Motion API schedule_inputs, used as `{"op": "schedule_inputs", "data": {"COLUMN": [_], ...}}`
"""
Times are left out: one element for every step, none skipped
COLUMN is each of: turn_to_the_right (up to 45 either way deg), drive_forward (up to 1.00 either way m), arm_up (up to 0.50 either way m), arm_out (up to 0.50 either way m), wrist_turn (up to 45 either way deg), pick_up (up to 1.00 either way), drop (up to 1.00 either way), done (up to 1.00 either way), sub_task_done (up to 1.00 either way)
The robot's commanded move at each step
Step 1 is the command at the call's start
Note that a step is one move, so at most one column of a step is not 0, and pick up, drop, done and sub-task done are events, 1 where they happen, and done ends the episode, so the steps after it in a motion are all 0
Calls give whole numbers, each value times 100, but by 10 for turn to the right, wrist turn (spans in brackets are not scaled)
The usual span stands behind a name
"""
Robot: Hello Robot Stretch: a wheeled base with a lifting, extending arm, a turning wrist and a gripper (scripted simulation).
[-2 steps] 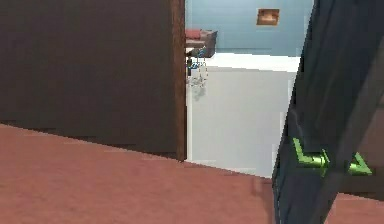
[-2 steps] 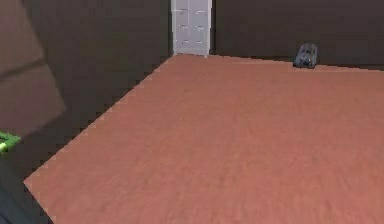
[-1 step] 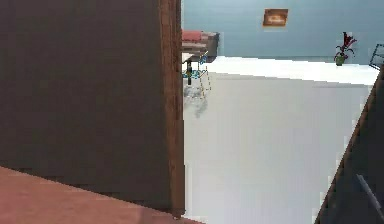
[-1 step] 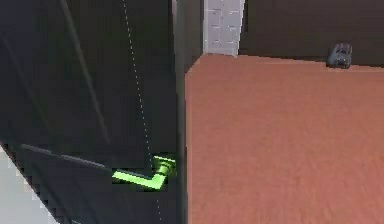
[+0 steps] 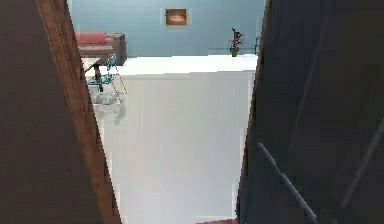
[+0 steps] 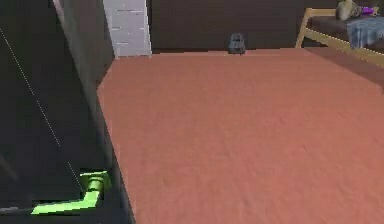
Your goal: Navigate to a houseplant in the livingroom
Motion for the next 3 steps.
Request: {"op": "schedule_inputs", "data": {"turn_to_the_right": [0, 0, 90], "drive_forward": [100, 25, 0], "arm_up": [0, 0, 0], "arm_out": [0, 0, 0], "wrist_turn": [0, 0, 0], "pick_up": [0, 0, 0], "drop": [0, 0, 0], "done": [0, 0, 0], "sub_task_done": [0, 0, 0]}}
